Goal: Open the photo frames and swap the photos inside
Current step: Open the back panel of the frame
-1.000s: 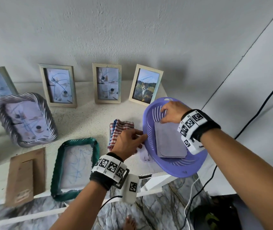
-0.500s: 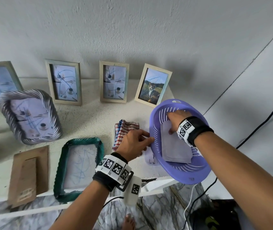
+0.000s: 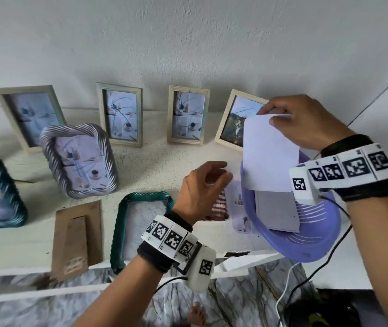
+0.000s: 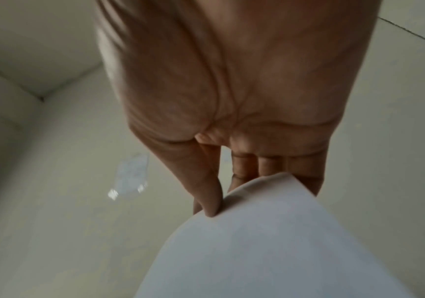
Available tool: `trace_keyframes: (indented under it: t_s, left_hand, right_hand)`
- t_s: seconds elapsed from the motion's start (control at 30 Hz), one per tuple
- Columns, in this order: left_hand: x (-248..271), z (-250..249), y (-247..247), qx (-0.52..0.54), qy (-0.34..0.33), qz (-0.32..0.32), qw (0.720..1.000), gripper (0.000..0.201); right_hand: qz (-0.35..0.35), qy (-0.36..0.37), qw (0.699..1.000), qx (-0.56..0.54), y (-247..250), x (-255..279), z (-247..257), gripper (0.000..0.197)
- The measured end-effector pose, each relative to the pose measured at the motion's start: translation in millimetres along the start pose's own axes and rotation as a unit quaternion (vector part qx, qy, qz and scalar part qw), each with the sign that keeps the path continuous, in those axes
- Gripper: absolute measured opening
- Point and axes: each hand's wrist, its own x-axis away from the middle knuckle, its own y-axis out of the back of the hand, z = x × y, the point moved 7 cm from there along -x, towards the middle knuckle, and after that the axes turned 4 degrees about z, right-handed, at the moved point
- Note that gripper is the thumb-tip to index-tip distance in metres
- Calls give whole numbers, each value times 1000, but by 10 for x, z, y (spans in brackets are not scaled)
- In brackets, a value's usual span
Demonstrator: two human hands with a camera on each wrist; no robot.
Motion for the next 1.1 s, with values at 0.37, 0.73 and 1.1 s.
trace_keyframes:
  t_s: [0.37,0.73,1.1]
  left_hand:
    - [552,405,1346,29,63,-29,997,7]
    - [1030,1191,1766,-40,163,-59,984,11]
    - [1240,1295,1628,-198,167,-55,964,11]
  right_hand:
    - [10,85,983,-160,-1091,82,1161,24]
    - [42,-77,948,-307,-2401,561,975,48]
    - [-49,-14,993,-104,-2773,792,1098,25]
